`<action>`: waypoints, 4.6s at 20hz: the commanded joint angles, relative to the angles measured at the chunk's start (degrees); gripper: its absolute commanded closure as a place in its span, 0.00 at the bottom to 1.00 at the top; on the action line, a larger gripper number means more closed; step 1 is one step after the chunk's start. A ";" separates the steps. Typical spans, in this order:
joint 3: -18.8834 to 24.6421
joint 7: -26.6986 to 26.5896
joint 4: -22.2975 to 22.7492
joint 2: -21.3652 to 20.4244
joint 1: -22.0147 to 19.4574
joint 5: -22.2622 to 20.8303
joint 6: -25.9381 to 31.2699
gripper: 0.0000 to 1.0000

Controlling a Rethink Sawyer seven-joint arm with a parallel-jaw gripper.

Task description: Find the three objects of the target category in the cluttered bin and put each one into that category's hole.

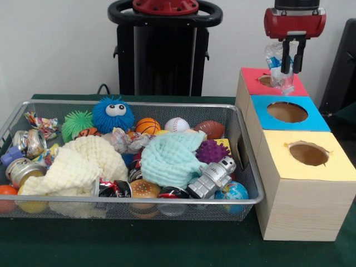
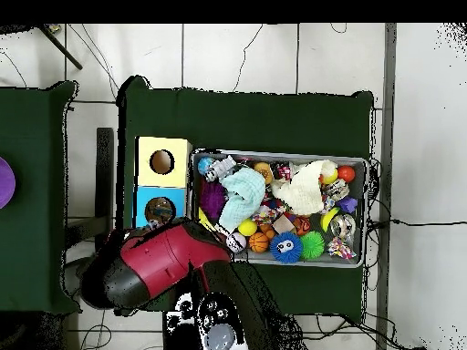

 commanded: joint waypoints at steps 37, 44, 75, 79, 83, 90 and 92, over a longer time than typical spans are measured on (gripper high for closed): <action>-8.80 1.52 -4.60 10.36 4.53 -1.68 -5.86 1.00; -7.06 -0.28 -3.93 8.88 2.42 -0.31 -4.17 1.00; -8.48 2.72 -4.09 9.42 3.95 -0.24 -5.65 0.00; -9.05 3.99 -3.14 9.73 4.19 0.01 -6.61 0.00; -8.56 3.20 -3.62 9.88 3.70 0.12 -5.97 0.00; -7.86 2.17 -3.69 9.74 2.96 0.27 -5.35 0.00; -7.83 2.00 -3.78 9.83 2.88 0.19 -5.29 0.00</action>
